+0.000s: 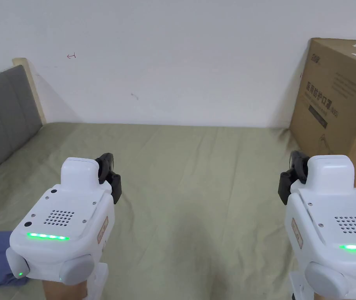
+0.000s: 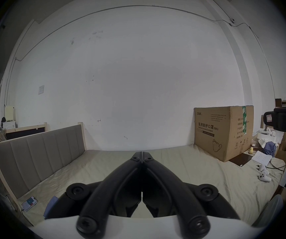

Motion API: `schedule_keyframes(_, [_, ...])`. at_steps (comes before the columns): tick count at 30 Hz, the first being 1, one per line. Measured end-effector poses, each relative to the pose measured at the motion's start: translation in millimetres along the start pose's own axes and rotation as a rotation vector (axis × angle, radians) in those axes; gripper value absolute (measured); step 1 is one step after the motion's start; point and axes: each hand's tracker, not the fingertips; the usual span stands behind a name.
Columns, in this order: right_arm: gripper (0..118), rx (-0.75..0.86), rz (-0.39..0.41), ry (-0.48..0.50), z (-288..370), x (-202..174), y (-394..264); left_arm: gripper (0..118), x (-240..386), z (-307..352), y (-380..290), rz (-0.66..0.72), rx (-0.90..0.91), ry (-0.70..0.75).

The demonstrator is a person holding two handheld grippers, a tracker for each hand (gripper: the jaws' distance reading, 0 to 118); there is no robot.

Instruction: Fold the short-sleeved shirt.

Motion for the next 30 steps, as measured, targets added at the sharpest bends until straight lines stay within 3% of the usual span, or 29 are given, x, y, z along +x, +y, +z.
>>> schedule_keyframes(30, [0,0.001,0.006,0.013,-1.6,-3.6,1.3,0,-5.4,-1.7,0.6,0.005,-0.003,-0.001])
